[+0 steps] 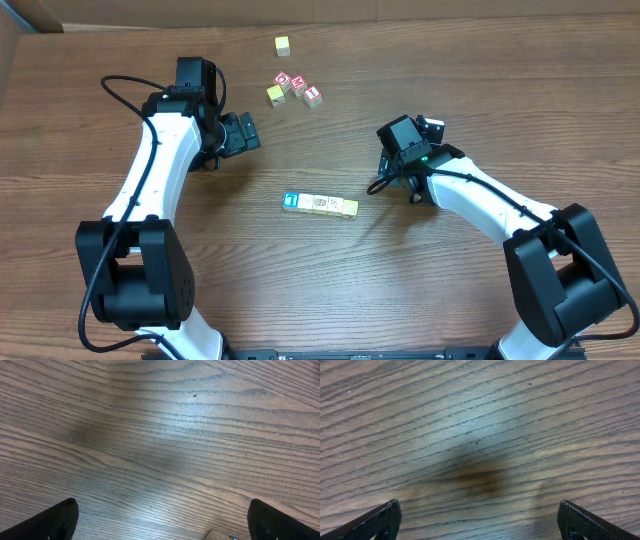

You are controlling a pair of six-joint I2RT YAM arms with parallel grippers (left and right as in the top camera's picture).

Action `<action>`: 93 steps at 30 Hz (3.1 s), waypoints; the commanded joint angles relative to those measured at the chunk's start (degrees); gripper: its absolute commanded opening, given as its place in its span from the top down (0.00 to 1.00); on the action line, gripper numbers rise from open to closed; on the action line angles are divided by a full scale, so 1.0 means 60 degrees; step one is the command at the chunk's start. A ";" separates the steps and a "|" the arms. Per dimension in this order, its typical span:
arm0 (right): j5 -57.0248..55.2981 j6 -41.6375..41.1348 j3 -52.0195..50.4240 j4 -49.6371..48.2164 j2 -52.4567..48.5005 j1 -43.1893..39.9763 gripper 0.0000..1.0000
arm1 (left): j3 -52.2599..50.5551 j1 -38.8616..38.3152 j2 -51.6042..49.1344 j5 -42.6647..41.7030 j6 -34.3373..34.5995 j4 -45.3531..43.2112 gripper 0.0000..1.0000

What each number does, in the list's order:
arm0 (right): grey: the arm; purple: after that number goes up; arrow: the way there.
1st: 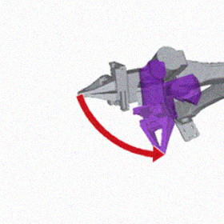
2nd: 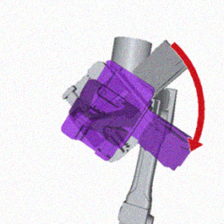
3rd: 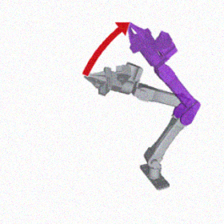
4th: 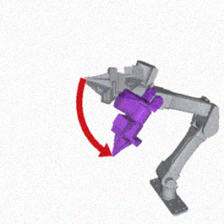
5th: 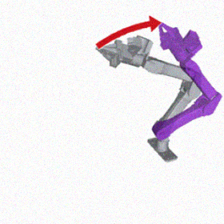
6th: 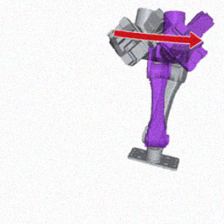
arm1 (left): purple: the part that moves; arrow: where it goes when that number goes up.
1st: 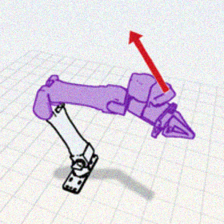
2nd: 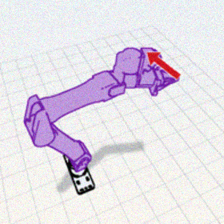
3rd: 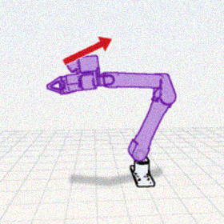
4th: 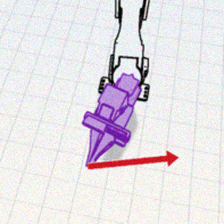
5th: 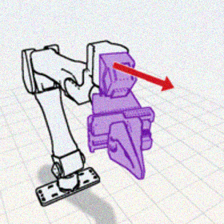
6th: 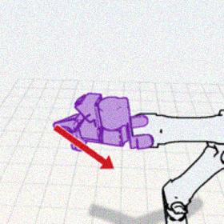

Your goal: Flip 5 blocks

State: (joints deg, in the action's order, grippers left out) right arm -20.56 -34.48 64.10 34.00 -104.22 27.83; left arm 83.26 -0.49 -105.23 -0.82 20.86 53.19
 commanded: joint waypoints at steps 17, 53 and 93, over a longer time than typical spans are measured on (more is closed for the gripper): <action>-0.0138 0.0069 0.0004 -0.0055 -0.0007 -0.0029 0.00 | 0.0113 0.0015 -0.0069 -0.0044 0.0058 0.0007 0.00; 0.2025 0.0011 0.0007 -0.0871 -0.0007 -0.0029 0.00 | 0.0117 0.0015 -0.0066 0.0259 0.0590 -0.2714 0.00; 0.3840 -0.2586 -0.0503 0.0477 0.0138 0.0747 0.96 | -0.3989 -0.1264 0.0871 -0.1100 -0.2055 -0.2197 0.96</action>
State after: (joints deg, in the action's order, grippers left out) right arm 2.22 -47.83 61.69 37.76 -101.65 31.14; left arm 60.86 -7.03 -100.40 -8.03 9.89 41.23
